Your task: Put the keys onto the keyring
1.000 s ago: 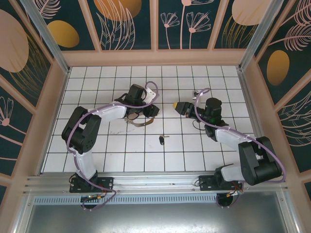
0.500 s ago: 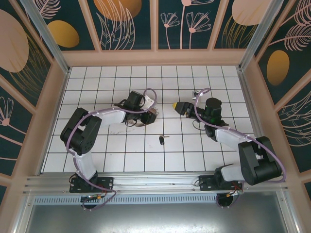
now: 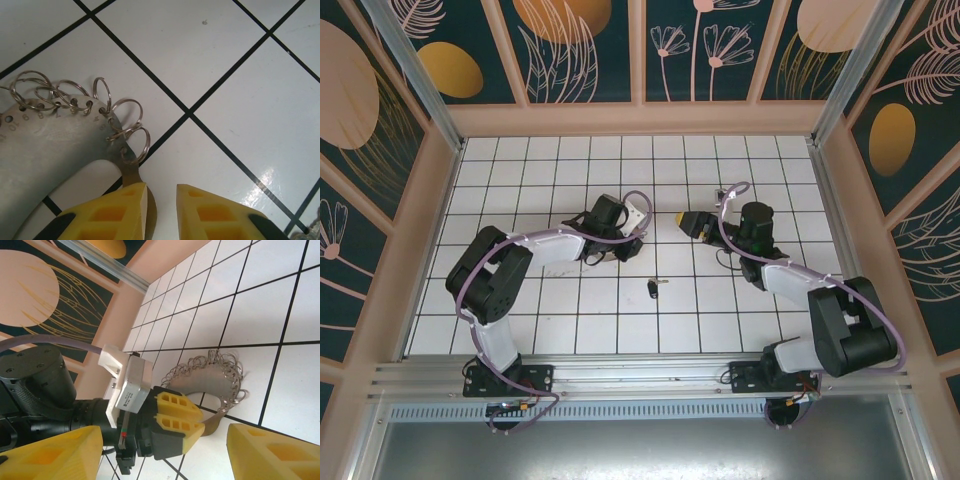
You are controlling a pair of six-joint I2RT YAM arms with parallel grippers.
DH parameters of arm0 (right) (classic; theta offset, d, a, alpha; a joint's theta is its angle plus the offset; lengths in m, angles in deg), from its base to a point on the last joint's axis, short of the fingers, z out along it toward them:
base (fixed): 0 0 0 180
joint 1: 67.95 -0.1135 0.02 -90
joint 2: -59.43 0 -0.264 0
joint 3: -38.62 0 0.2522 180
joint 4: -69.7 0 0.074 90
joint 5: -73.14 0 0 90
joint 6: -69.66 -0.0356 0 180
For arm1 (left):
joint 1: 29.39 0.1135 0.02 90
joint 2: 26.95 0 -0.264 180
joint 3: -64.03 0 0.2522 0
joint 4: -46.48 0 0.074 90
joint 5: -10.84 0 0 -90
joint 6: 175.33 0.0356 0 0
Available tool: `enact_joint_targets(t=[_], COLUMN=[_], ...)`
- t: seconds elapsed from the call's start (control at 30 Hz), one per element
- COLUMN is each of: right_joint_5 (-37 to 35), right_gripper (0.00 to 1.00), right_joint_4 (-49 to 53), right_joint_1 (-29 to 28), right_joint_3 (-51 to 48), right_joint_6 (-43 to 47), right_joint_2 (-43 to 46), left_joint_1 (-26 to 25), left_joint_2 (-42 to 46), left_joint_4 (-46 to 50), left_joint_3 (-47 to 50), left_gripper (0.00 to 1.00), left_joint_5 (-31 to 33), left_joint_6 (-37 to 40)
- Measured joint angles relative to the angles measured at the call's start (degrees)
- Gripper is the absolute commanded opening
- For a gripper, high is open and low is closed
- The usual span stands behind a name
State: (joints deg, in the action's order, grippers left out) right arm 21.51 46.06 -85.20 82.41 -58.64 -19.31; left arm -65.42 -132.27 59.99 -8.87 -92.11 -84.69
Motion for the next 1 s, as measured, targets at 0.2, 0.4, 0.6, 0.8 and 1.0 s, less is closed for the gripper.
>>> enact_joint_targets(t=[0.2,0.4,0.6,0.8,1.0], right_joint_5=[0.0,0.0,-0.5,-0.9,-0.9], right_gripper=[0.67,0.67,0.67,0.67,0.67], right_joint_4=[0.2,0.4,0.4,0.4,0.4], right_joint_1=[0.0,0.0,0.0,0.0,0.0], right_joint_3=[0.0,0.0,0.0,0.0,0.0], right_joint_6=[0.2,0.4,0.5,0.5,0.5], right_joint_2=[-0.6,-0.7,-1.0,-1.1,-1.3], left_joint_1=[0.0,-0.1,-0.2,-0.4,-0.4], left_joint_2=[-0.2,-1.0,-1.8,-2.8,-3.8], left_joint_4=[-0.4,-0.5,-0.5,-0.7,-0.8], left_joint_3=[0.0,-0.7,-1.6,-2.2,-2.5], left_gripper=[0.20,0.20,0.20,0.20,0.18], left_joint_5=[0.2,-0.3,-1.3,-2.0,-2.2], left_joint_6=[0.6,0.7,0.6,0.6,0.6])
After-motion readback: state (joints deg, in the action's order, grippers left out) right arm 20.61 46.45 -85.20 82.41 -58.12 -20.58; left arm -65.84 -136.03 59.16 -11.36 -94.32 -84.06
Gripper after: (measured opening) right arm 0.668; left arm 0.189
